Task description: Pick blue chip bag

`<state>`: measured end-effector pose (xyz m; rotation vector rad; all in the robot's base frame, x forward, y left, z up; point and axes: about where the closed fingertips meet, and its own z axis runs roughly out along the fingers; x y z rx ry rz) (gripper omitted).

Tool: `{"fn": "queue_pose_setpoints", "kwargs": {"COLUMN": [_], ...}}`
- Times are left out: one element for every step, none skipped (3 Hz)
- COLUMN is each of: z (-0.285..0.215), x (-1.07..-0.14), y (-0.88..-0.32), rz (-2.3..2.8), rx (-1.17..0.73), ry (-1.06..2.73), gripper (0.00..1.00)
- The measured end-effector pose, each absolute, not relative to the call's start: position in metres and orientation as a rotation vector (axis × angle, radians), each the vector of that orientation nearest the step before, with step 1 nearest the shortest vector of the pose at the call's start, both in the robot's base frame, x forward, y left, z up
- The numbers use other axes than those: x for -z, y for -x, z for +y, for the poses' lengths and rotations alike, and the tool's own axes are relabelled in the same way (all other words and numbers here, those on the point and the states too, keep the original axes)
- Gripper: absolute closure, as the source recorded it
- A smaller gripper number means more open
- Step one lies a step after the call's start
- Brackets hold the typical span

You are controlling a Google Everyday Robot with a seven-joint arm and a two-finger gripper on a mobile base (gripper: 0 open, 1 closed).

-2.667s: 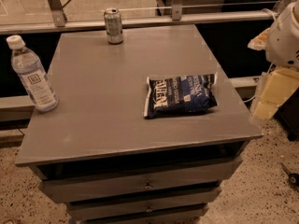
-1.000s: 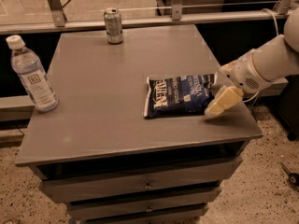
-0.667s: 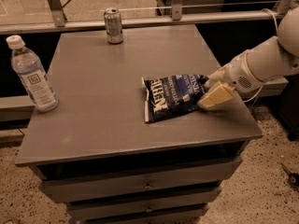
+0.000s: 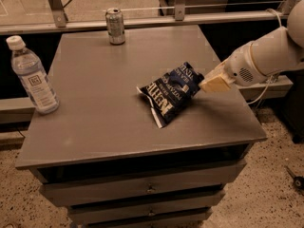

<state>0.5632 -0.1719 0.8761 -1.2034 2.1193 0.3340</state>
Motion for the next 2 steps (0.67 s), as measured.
{"fn": "queue_pose_setpoints", "kwargs": {"z": [-0.165,-0.164], "x": [-0.923,-0.954], "y": [-0.555,-0.551], "rz": [2.086,2.059], "rx": [-0.283,-0.239], "ry": [1.094,1.005], "gripper": [1.0,1.0]}}
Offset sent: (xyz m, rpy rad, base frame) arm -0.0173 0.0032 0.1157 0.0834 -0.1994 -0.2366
